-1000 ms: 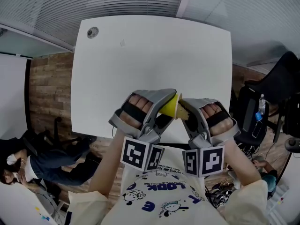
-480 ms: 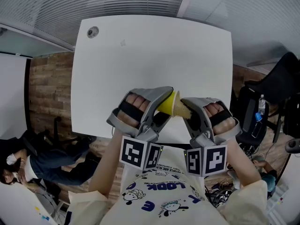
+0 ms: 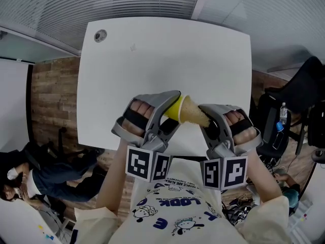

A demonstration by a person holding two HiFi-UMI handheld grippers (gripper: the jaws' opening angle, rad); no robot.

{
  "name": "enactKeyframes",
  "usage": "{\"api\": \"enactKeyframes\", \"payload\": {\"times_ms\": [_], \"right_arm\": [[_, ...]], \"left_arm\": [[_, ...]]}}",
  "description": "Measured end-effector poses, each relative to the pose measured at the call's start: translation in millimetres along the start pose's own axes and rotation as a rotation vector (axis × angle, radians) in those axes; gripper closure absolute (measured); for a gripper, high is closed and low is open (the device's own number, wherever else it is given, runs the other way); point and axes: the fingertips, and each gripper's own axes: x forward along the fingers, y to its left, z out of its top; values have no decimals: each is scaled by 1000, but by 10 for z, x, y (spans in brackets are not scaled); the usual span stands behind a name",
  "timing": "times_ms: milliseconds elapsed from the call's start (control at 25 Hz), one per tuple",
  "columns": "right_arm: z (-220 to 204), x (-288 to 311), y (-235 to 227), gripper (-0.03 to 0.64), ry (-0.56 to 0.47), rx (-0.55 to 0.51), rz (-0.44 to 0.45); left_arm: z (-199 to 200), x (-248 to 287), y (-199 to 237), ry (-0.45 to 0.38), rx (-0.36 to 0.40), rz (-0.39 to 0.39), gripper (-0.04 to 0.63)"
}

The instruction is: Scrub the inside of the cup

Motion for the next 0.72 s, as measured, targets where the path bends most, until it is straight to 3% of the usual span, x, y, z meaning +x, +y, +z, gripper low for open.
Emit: {"api": "enactKeyframes", "payload": {"times_ms": [360, 560, 720], "right_arm": [[-6, -32, -67, 551, -56, 164, 20], [3, -70, -151, 551, -108, 316, 30], [11, -157, -330, 551, -193, 474, -30]], "left_arm": [[-61, -37, 138, -20, -107, 35, 258], [-41, -55, 229, -65, -213, 65, 258], [-19, -88, 349, -109, -312, 98, 258]]}}
